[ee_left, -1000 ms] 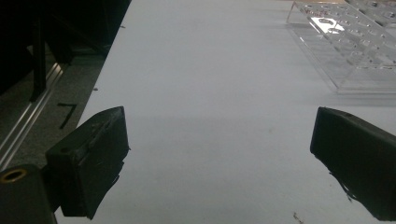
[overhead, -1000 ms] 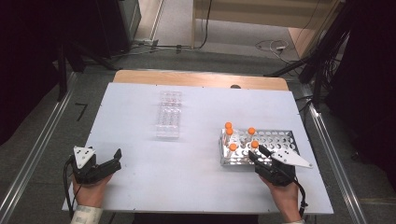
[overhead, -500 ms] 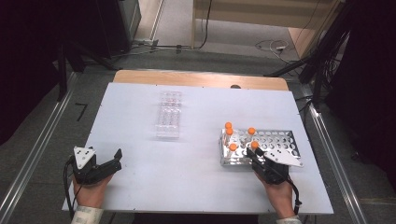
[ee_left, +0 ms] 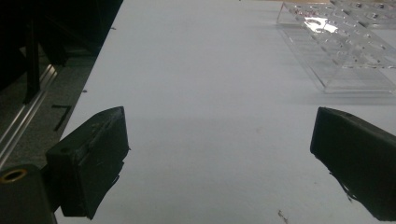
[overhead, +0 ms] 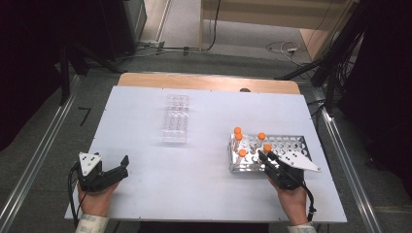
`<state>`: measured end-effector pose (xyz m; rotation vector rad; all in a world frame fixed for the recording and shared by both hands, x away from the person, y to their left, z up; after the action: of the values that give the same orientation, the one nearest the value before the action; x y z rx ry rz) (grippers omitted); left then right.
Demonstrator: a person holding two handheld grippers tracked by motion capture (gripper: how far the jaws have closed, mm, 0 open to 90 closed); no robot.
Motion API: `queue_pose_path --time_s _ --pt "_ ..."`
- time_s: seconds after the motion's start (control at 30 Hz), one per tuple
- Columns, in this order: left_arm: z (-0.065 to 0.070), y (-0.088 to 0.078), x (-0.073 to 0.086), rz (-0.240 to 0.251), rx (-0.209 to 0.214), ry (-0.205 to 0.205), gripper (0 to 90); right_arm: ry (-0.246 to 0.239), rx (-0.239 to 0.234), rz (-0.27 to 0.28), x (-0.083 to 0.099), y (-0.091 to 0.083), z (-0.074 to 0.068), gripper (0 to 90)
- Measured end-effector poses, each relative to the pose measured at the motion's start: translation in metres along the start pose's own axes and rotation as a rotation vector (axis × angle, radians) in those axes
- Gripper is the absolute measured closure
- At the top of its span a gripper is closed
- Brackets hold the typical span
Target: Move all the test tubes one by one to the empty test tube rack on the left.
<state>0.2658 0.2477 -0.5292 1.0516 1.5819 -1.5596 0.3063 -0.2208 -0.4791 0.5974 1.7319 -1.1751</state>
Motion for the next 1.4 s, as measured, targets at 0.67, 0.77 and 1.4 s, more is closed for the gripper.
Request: queue_pose_path --time_s 0.67,0.77,1.4 --pt "0.006 -0.001 -0.003 0.008 0.024 0.0 4.7 -0.007 -0.038 0.063 -0.03 -0.033 -0.01 71.5" --pt "0.007 -0.001 -0.004 0.008 0.028 0.0 4.7 -0.012 -0.052 0.06 -0.03 -0.038 -0.014 71.5" --pt "0.028 -0.002 -0.025 0.032 0.107 0.018 6.2 -0.037 -0.167 0.027 -0.02 -0.049 -0.051 71.5"
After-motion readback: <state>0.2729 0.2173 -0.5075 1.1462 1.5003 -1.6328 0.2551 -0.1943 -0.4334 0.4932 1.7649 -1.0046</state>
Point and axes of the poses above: each handheld gripper's, and its own axes: y roughly forward along the jaws, x roughly out of its underside, z roughly to its right, the point moved 7 cm from there along y, roughly forward along the jaws, and after that the axes turned 9 degrees about y, right-handed, at the moved point
